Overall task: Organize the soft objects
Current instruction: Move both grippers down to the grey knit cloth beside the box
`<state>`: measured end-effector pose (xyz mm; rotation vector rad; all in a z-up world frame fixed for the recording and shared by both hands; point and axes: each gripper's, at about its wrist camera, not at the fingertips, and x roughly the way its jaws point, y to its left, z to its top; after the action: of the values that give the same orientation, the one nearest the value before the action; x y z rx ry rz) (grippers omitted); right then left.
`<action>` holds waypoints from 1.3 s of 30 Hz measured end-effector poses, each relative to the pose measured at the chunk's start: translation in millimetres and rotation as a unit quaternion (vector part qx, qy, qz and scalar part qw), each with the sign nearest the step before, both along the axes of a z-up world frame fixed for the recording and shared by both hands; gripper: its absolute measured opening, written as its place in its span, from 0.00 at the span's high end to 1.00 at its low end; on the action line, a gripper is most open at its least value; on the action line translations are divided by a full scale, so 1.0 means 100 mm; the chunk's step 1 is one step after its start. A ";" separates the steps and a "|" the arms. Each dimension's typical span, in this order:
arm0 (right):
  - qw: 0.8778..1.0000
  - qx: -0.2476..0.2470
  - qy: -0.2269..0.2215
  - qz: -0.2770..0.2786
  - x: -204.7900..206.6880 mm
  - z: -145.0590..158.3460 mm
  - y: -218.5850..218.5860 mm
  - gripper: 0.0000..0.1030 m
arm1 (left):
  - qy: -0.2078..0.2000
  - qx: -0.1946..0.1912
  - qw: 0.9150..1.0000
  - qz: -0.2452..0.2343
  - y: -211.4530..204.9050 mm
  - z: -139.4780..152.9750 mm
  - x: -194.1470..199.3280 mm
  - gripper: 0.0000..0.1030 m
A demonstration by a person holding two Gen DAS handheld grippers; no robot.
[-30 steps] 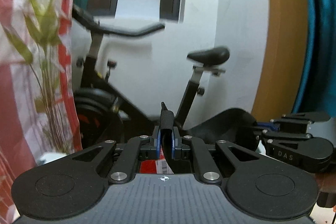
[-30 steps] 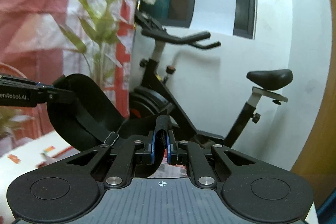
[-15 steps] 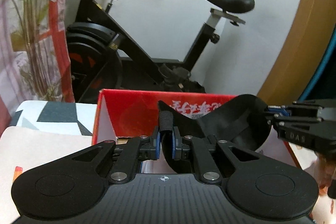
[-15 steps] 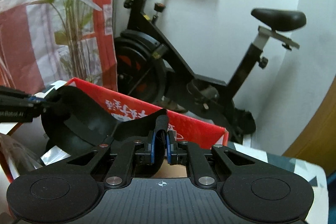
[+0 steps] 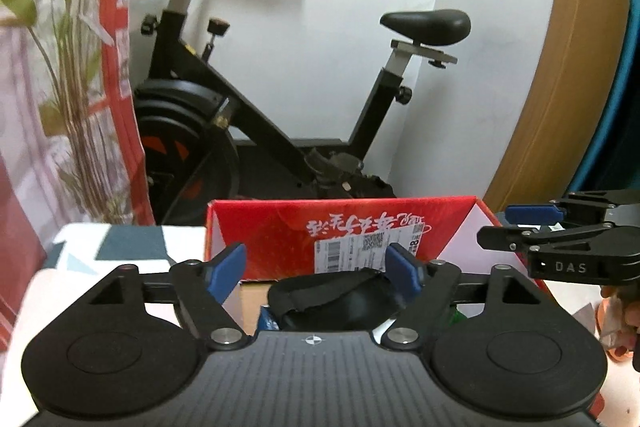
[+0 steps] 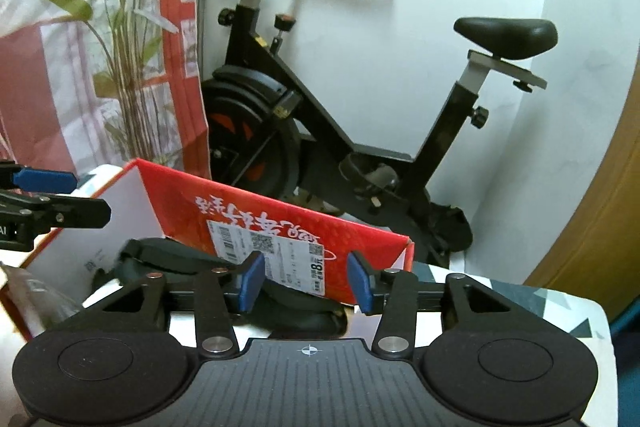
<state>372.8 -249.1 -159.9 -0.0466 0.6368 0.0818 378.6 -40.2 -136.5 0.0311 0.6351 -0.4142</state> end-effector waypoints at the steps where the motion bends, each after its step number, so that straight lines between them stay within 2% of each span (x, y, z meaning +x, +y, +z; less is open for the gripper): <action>1: 1.000 0.003 -0.004 0.001 -0.05 0.02 0.00 0.53 | -0.006 0.004 1.000 0.001 0.00 0.03 -0.05 0.20; 5: 1.000 0.008 -0.028 0.005 -0.29 0.13 0.01 0.47 | -0.032 0.017 0.999 -0.001 0.01 0.16 -0.29 0.13; 8: 0.999 0.019 -0.047 0.010 -0.48 0.20 0.00 0.39 | -0.048 0.023 0.999 -0.001 0.03 0.21 -0.50 0.09; 11: 0.998 0.027 -0.058 0.009 -0.67 0.23 -0.02 0.28 | -0.050 0.027 0.998 0.002 0.07 0.22 -0.71 0.05; 13: 0.998 0.026 -0.065 0.008 -0.80 0.24 -0.02 0.12 | -0.050 0.027 0.998 0.006 0.10 0.21 -0.84 0.00; 16: 0.996 0.019 -0.085 0.001 -1.00 0.24 -0.01 0.00 | -0.049 0.025 0.998 0.014 0.16 0.18 -1.04 0.00; 22: 0.993 0.040 -0.111 -0.006 -1.37 0.21 -0.06 0.00 | -0.028 0.025 0.998 0.041 0.28 0.04 -1.34 0.00; 27: 0.990 0.045 -0.130 -0.013 -1.64 0.11 -0.09 0.00 | 0.004 0.001 0.997 0.072 0.43 -0.14 -1.52 0.00; 30: 0.990 0.053 -0.133 -0.018 -1.77 0.01 -0.12 0.00 | 0.024 -0.011 0.996 0.087 0.50 -0.27 -1.60 0.00; 35: 0.988 0.064 -0.138 -0.028 -1.95 -0.22 -0.15 0.00 | 0.046 -0.009 0.994 0.103 0.55 -0.50 -1.69 0.00; 39: 0.990 0.069 -0.123 -0.026 -2.01 -0.45 -0.15 0.00 | 0.065 -0.007 0.991 0.113 0.58 -0.67 -1.73 0.00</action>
<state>171.5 -264.1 -205.2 0.0928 0.3842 0.0688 205.9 17.5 -203.8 -0.0807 0.7551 -0.2023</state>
